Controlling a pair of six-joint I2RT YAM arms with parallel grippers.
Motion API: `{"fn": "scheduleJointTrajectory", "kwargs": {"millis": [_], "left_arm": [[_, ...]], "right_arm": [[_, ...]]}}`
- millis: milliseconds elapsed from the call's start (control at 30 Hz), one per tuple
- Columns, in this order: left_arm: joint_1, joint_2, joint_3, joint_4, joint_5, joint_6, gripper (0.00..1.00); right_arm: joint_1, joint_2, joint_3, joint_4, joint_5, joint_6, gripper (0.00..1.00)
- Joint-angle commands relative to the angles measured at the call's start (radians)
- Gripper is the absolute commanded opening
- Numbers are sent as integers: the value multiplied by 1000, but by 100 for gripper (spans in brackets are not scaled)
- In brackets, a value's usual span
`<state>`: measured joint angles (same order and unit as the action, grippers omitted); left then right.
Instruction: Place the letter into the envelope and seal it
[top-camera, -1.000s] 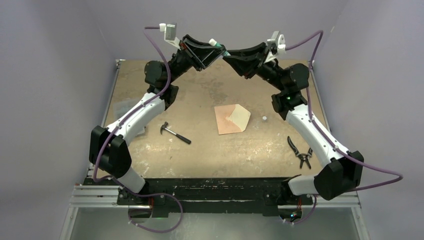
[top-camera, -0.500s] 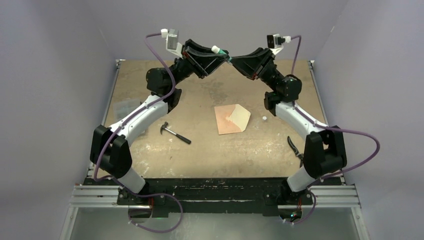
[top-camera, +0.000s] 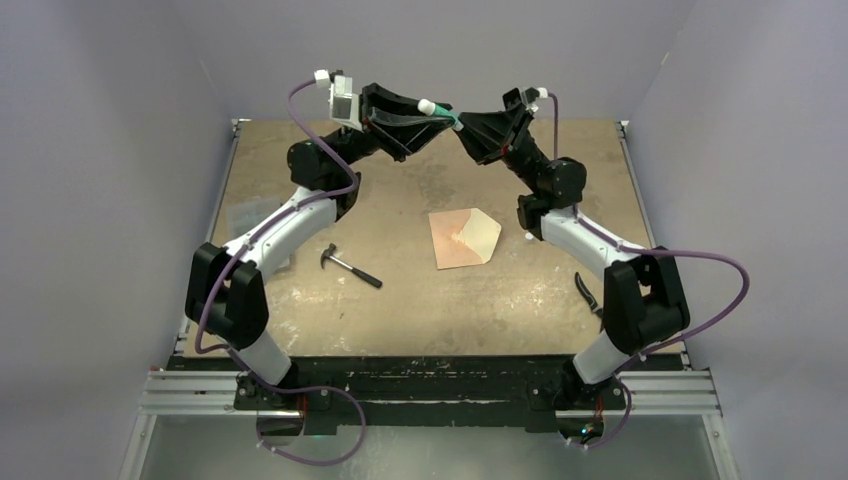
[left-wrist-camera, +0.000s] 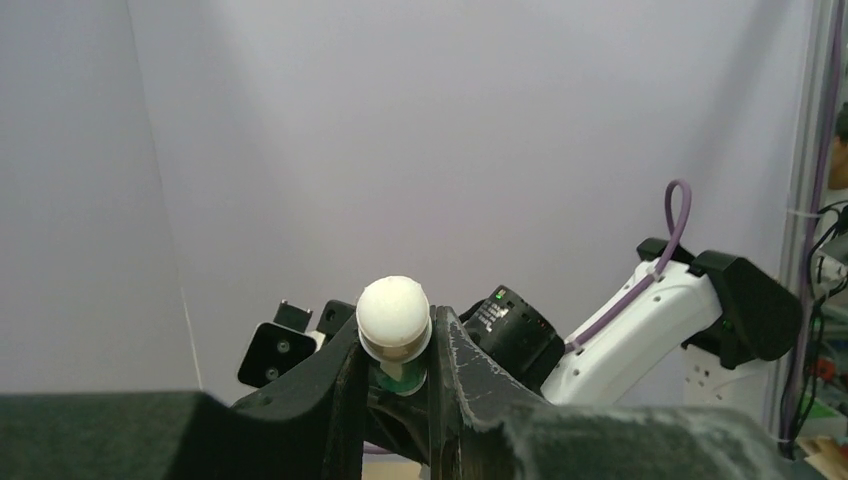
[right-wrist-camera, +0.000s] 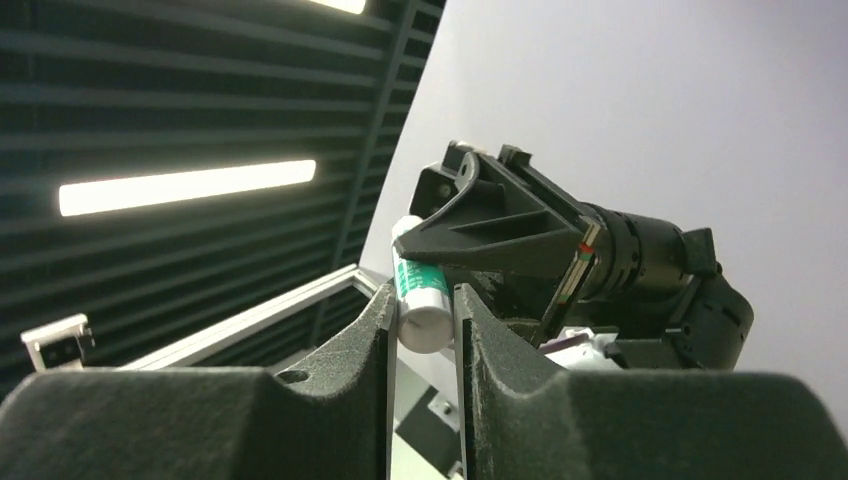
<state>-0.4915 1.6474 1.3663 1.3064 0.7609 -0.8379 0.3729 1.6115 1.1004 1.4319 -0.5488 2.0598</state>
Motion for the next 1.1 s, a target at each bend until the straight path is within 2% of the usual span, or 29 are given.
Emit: {"fn": "scheduleJointTrajectory", "kwargs": {"millis": [0, 67, 167, 300, 500, 567, 767, 1067], "left_arm": [[4, -38, 36, 58, 105, 143, 0], [4, -38, 30, 38, 94, 164, 0], [3, -22, 33, 59, 74, 140, 0], [3, 11, 54, 98, 28, 57, 0], [-2, 52, 66, 131, -33, -93, 0], [-4, 49, 52, 124, -45, -89, 0], [-7, 11, -35, 98, -133, -6, 0], [-7, -5, -78, 48, -175, 110, 0]], "right_arm": [[-23, -55, -22, -202, 47, 197, 39], [-23, -60, -13, -170, 32, 119, 60], [-13, -37, 0, -93, -9, 106, 75], [2, -20, 17, -25, -27, 115, 80], [27, 14, 72, 13, -72, 121, 81], [33, 28, 98, 9, -75, 123, 78], [43, 45, 197, -108, -86, 52, 54], [44, 58, 241, -88, -93, 83, 30]]}}
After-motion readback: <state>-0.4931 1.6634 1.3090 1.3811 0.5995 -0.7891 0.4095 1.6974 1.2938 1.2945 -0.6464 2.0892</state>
